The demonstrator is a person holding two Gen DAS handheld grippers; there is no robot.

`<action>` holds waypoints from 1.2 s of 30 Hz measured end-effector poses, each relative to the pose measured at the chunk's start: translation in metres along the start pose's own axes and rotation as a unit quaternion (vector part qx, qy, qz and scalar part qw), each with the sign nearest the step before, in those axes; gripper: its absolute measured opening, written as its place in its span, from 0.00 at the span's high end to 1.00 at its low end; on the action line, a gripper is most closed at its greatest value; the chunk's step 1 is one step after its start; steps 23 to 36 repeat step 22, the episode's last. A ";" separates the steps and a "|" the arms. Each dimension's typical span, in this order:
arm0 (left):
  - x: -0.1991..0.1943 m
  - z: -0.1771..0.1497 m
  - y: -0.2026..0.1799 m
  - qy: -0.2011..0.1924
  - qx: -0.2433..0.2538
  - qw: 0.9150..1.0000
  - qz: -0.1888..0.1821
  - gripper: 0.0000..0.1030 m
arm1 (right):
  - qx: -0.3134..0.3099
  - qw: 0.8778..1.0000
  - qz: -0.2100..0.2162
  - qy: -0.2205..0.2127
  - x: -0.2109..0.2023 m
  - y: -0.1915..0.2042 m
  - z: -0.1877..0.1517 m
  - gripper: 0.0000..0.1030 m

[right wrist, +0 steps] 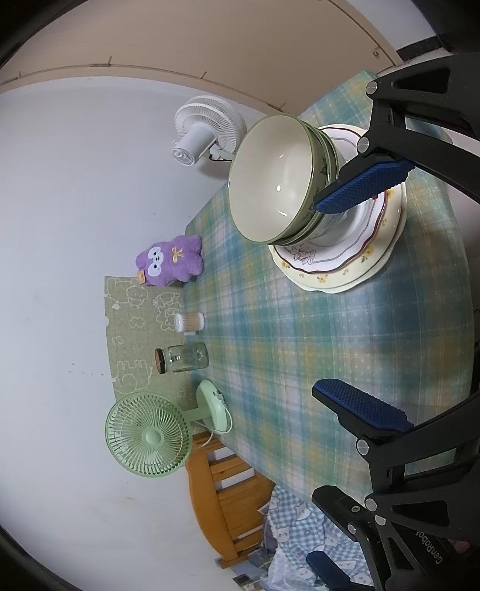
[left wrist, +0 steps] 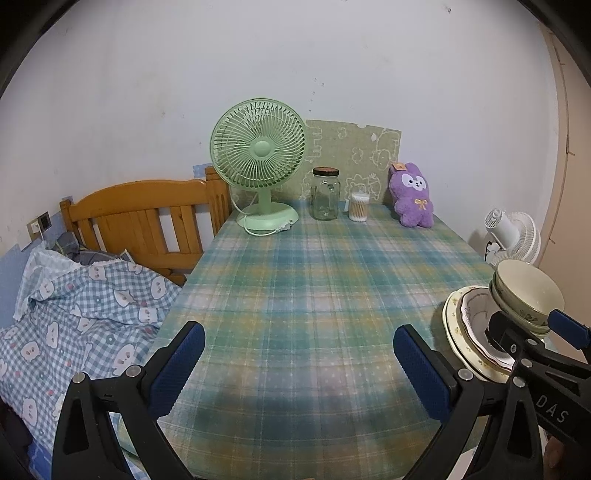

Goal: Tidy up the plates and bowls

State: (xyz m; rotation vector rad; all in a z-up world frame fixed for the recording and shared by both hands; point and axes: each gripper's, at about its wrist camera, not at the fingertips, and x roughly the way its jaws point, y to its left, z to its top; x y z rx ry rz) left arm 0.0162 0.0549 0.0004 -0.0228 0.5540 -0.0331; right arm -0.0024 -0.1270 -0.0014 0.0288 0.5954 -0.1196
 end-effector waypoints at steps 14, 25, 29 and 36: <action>0.000 0.000 0.000 0.002 -0.002 1.000 0.000 0.00 | -0.001 1.000 0.000 0.004 0.000 -0.003 0.000 0.10; -0.001 0.000 -0.001 0.000 -0.002 1.000 -0.001 0.00 | -0.002 1.000 -0.001 0.003 -0.002 -0.004 0.000 0.10; -0.001 0.000 -0.001 0.000 -0.002 1.000 -0.001 0.00 | -0.002 1.000 -0.001 0.003 -0.002 -0.004 0.000 0.10; -0.001 0.000 -0.001 0.000 -0.002 1.000 -0.001 0.00 | -0.002 1.000 -0.001 0.003 -0.002 -0.004 0.000 0.10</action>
